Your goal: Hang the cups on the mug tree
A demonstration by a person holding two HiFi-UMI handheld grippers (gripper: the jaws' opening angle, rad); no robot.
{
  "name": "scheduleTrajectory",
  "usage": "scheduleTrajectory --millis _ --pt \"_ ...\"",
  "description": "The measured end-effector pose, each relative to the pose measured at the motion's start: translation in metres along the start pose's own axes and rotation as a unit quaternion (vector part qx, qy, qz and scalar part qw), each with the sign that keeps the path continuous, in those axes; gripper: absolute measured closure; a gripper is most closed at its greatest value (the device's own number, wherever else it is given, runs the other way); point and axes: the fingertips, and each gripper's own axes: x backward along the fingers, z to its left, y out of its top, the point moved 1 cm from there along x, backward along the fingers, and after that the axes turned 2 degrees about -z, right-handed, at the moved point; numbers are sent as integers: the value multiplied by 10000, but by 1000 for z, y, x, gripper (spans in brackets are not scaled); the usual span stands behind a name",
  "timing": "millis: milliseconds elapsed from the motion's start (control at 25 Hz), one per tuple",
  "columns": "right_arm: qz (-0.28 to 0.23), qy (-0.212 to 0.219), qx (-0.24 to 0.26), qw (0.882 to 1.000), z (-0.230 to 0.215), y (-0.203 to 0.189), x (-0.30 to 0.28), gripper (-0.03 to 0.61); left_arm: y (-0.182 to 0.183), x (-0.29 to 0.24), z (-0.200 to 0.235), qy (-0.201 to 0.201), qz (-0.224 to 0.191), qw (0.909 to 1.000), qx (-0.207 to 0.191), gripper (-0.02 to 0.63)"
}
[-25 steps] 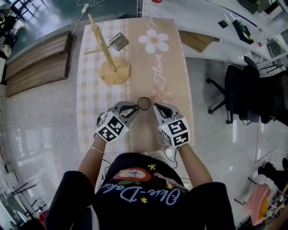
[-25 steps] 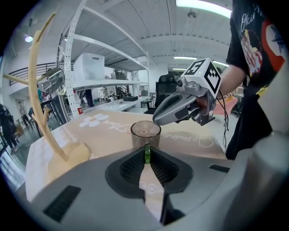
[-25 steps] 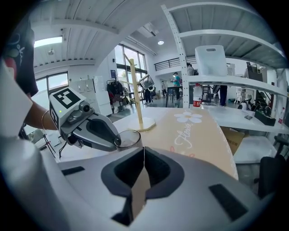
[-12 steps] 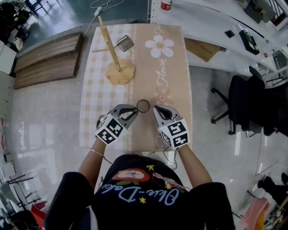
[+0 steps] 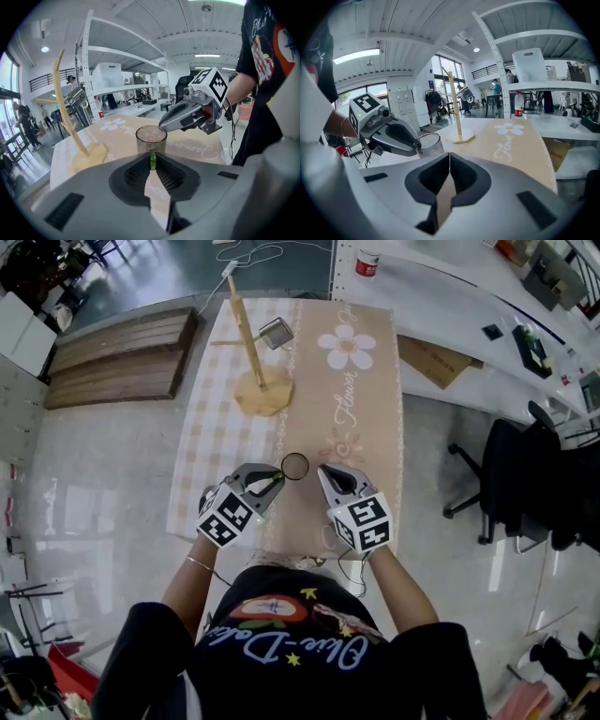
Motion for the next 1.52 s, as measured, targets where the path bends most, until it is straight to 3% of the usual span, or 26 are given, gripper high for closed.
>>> scheduleTrajectory --millis 720,1040,1520 --pt "-235 812 85 9964 33 13 -8 569 -9 44 -7 897 201 9951 359 566" --pt "-310 922 54 9952 37 15 -7 569 -1 54 -5 1003 117 9932 577 566" --pt "-362 764 61 9964 26 19 0 569 7 44 3 856 27 9950 515 566"
